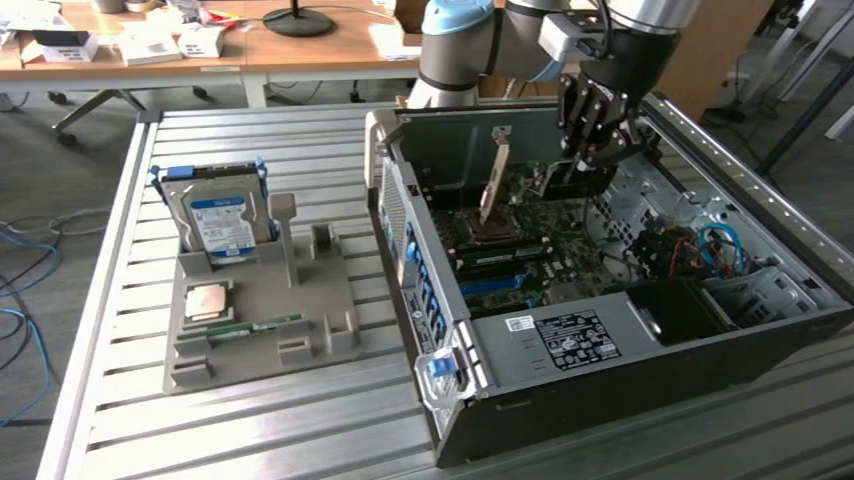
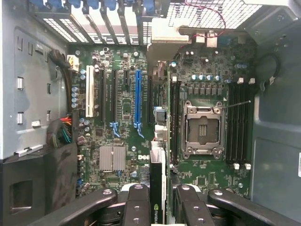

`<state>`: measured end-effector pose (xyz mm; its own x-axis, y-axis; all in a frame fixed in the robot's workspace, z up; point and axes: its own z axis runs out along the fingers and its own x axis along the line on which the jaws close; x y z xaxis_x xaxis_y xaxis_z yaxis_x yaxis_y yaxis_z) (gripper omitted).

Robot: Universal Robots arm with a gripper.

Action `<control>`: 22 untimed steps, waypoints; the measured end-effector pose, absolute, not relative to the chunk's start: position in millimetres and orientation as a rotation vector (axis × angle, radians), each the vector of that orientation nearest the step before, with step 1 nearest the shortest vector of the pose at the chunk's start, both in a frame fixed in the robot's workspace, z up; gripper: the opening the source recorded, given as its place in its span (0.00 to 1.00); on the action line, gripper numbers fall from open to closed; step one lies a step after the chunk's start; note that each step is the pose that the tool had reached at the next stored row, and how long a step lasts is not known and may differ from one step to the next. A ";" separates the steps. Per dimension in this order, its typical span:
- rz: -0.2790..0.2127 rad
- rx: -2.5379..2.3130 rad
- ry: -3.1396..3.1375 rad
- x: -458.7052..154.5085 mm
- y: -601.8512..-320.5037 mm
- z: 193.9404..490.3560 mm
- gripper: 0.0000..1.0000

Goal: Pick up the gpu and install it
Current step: 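Insert the gpu into the slot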

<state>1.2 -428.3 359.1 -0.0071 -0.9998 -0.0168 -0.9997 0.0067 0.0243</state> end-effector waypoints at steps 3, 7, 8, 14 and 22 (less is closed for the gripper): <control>-0.046 2.191 -2.244 0.8 -428.3 358.0 0.26; -0.046 2.170 -2.265 0.0 -428.3 356.6 0.26; -0.046 2.170 -2.265 0.0 -428.3 356.3 0.26; -0.046 2.169 -2.265 -0.1 -429.7 353.7 0.26; -0.046 2.169 -2.265 -0.2 -431.2 352.6 0.26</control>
